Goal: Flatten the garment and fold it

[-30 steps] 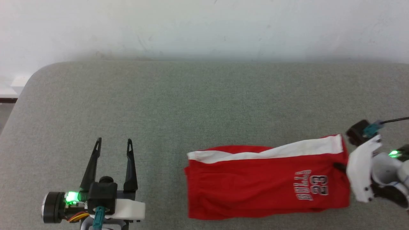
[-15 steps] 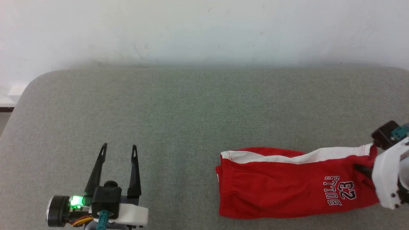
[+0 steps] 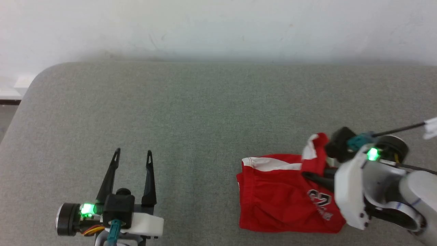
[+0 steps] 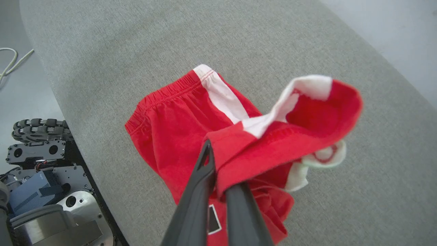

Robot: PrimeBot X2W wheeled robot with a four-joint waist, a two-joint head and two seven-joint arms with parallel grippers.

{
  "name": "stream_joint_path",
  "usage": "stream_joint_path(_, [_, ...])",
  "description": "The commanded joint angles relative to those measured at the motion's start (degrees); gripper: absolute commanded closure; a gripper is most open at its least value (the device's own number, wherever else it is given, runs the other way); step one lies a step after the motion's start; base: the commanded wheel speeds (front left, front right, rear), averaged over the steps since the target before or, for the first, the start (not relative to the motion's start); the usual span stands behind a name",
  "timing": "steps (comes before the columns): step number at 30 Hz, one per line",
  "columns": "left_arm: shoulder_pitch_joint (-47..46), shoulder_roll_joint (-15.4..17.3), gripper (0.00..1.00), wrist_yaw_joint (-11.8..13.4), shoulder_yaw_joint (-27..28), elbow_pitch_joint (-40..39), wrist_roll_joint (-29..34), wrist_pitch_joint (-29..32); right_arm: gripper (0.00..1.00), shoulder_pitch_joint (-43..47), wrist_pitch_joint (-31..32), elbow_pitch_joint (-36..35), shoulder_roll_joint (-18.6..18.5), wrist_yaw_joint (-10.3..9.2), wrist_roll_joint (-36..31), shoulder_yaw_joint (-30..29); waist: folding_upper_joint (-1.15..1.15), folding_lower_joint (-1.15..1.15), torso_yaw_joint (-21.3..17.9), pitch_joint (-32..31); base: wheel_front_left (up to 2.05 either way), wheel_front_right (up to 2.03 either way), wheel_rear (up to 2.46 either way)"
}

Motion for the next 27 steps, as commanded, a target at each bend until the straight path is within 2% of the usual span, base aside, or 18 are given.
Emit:
stream_joint_path(1, [-1.52, -0.57, 0.0, -0.58, -0.22, 0.11, 0.67, -0.27, 1.0, -2.25, 0.5, -0.18, 1.87, -0.05, -0.96, 1.26, 0.0, 0.0, 1.14, 1.37, 0.0, 0.0, 0.0])
stream_joint_path(3, [-1.9, -0.71, 0.0, -0.64, -0.28, 0.13, 0.71, -0.27, 1.0, -3.38, 0.6, 0.08, 3.01, -0.05, -1.38, 2.06, 0.0, 0.0, 1.35, 1.76, 0.0, 0.0, 0.0])
stream_joint_path(6, [-3.14, -1.12, 0.0, -0.62, -0.4, 0.43, 0.93, -0.27, 1.0, -7.66, 1.33, 2.58, 7.57, -0.05, -2.49, 6.37, 0.0, 0.0, 2.21, 3.15, 0.0, 0.0, 0.0])
stream_joint_path(7, [-3.14, -1.12, 0.0, -0.62, -0.4, 0.43, 0.93, -0.27, 1.0, -7.66, 1.33, 2.58, 7.57, -0.05, -2.49, 6.37, 0.0, 0.0, 2.21, 3.15, 0.0, 0.0, 0.0])
stream_joint_path(14, [-4.99, -1.83, 0.0, -0.79, -0.48, 0.68, 0.82, -0.27, 1.0, -11.49, 1.45, 12.83, 13.75, -0.05, -1.75, 13.05, 0.0, 0.0, 3.64, 5.43, 0.0, 0.0, 0.0])
stream_joint_path(20, [-5.9, -2.32, 0.0, -0.83, -0.43, 1.0, 0.76, -0.27, 1.0, -11.45, -0.47, 23.36, 15.87, -0.05, -0.89, 18.16, 0.0, 0.0, 4.2, 6.65, 0.0, 0.0, 0.0])
stream_joint_path(23, [-5.53, -2.18, 0.0, -0.6, 0.05, 1.36, 0.69, -0.27, 1.0, -11.71, -2.63, 24.92, 16.51, -0.05, 0.41, 19.74, 0.0, 0.0, 3.52, 6.39, 0.0, 0.0, 0.0])
stream_joint_path(24, [-5.3, -2.11, 0.0, -0.56, 0.21, 1.61, 0.65, -0.27, 0.97, -11.99, -3.72, 24.95, 16.48, -0.05, 0.69, 19.97, 0.0, 0.0, 3.22, 6.12, 0.0, 0.0, 0.0])
stream_joint_path(26, [-5.04, -2.05, 0.0, -0.56, 0.38, 2.17, 0.61, -0.27, 0.49, -12.8, -6.4, 24.41, 15.9, -0.05, 0.19, 20.52, 0.0, 0.0, 2.64, 5.41, 0.0, 0.0, 0.0])
stream_joint_path(27, [-4.9, -2.02, 0.0, -0.57, 0.46, 2.44, 0.59, -0.27, 0.0, -13.09, -8.12, 23.89, 15.59, -0.05, 0.02, 20.55, 0.0, 0.0, 2.28, 4.95, 0.0, 0.0, 0.0])
